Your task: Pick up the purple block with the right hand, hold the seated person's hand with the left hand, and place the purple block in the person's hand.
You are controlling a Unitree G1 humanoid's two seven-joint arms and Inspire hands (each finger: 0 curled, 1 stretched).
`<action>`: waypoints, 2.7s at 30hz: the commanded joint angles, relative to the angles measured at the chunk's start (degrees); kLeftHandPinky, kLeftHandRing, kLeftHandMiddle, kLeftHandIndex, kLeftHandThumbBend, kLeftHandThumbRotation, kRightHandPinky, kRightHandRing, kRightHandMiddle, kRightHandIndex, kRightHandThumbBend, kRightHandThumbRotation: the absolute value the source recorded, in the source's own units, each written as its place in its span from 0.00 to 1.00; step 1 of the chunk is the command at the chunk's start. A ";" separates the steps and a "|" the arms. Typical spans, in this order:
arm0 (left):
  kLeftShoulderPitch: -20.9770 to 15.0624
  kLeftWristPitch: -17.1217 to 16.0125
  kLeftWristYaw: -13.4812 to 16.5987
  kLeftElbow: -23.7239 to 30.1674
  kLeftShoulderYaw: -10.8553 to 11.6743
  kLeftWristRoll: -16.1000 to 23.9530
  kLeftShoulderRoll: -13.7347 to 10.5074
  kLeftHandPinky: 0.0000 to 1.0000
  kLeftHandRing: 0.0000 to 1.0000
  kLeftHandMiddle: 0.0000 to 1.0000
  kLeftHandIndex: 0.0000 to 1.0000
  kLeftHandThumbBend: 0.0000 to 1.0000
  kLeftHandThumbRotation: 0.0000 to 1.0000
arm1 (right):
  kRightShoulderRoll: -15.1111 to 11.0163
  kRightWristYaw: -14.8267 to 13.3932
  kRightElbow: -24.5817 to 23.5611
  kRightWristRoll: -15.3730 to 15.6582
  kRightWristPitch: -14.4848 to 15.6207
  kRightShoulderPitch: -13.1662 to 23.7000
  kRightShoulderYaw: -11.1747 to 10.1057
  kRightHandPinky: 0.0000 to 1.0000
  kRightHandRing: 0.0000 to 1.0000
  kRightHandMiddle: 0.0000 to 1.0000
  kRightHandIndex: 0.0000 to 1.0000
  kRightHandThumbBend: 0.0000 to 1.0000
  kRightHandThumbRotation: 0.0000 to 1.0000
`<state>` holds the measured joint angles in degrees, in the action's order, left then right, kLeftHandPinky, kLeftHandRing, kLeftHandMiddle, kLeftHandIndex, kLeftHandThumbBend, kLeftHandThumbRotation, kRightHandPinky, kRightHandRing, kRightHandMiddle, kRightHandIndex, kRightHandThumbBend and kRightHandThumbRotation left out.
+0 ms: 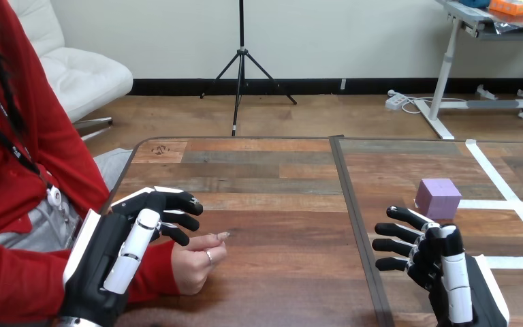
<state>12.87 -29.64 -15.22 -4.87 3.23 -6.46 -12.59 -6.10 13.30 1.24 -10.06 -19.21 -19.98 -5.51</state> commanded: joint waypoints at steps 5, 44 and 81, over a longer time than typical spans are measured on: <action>-3.35 -0.55 -0.56 1.39 0.59 -1.30 0.15 0.47 0.58 0.62 0.57 0.42 0.95 | -1.97 -2.00 2.06 3.64 -0.47 8.81 -0.96 0.61 0.70 0.73 0.77 0.74 1.00; -4.58 -2.22 -0.57 0.00 0.94 0.50 -0.61 0.46 0.55 0.58 0.54 0.33 0.99 | -16.34 -6.18 33.26 13.09 2.23 43.40 -1.57 0.72 0.78 0.78 0.79 0.66 1.00; -5.00 -3.26 -1.17 -0.88 1.07 0.51 -0.69 0.45 0.54 0.57 0.53 0.31 0.95 | -23.38 -10.98 59.46 24.80 4.22 67.77 3.96 0.81 0.83 0.83 0.83 0.70 1.00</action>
<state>12.99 -29.65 -16.34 -5.18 3.22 -6.18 -12.62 -25.25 6.22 54.47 11.24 -15.16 31.16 -3.91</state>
